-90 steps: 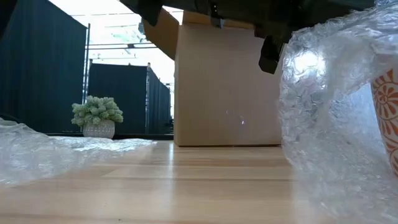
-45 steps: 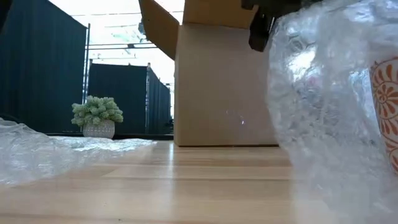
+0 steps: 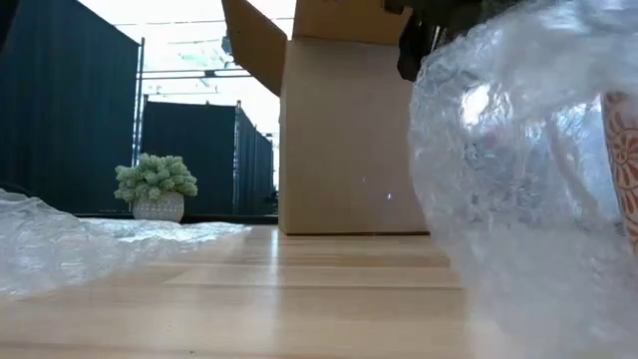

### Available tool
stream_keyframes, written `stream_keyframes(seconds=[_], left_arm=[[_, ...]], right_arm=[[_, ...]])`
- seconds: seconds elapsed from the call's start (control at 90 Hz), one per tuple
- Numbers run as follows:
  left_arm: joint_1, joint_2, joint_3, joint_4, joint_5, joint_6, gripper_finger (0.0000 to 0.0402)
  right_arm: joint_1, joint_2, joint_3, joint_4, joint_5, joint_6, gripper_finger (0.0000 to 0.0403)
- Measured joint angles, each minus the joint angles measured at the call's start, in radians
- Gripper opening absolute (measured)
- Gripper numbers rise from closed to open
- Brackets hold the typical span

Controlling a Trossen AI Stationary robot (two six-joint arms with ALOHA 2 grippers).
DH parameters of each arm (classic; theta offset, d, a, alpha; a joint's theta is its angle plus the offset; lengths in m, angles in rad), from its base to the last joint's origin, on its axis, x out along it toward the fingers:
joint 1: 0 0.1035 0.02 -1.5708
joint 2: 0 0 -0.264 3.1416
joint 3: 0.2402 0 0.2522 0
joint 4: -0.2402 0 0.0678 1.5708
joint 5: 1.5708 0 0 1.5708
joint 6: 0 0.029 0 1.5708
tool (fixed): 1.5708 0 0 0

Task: Wrap mug
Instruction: Wrap the orange mug with bubble wrap

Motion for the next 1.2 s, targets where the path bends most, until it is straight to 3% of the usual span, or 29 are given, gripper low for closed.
stream_keyframes(seconds=[0.2,0.4,0.489,0.833,1.044,1.2], left_arm=[[-0.051,-0.123,0.001,-0.249,-0.035,-0.018,0.0000],[-0.107,-0.194,0.002,-0.591,-0.187,-0.144,0.0000],[-0.122,-0.194,0.002,-0.661,-0.233,-0.186,0.0000],[-0.133,-0.188,0.027,-0.661,-0.224,-0.179,0.0000],[-0.111,-0.189,0.043,-0.656,-0.139,-0.166,0.0005],[-0.079,-0.189,0.043,-0.648,-0.012,-0.152,0.0050]], right_arm=[[-0.011,0.000,0.001,-0.003,-0.006,0.017,0.0000],[-0.015,0.000,0.003,0.003,0.009,0.028,0.0000],[-0.015,0.000,0.003,0.004,0.012,0.028,0.0000],[-0.014,0.000,0.001,-0.008,-0.008,0.027,0.0000],[-0.020,0.001,0.000,-0.011,-0.016,0.025,0.0000],[-0.020,0.001,0.000,-0.011,-0.013,0.025,0.0000]])
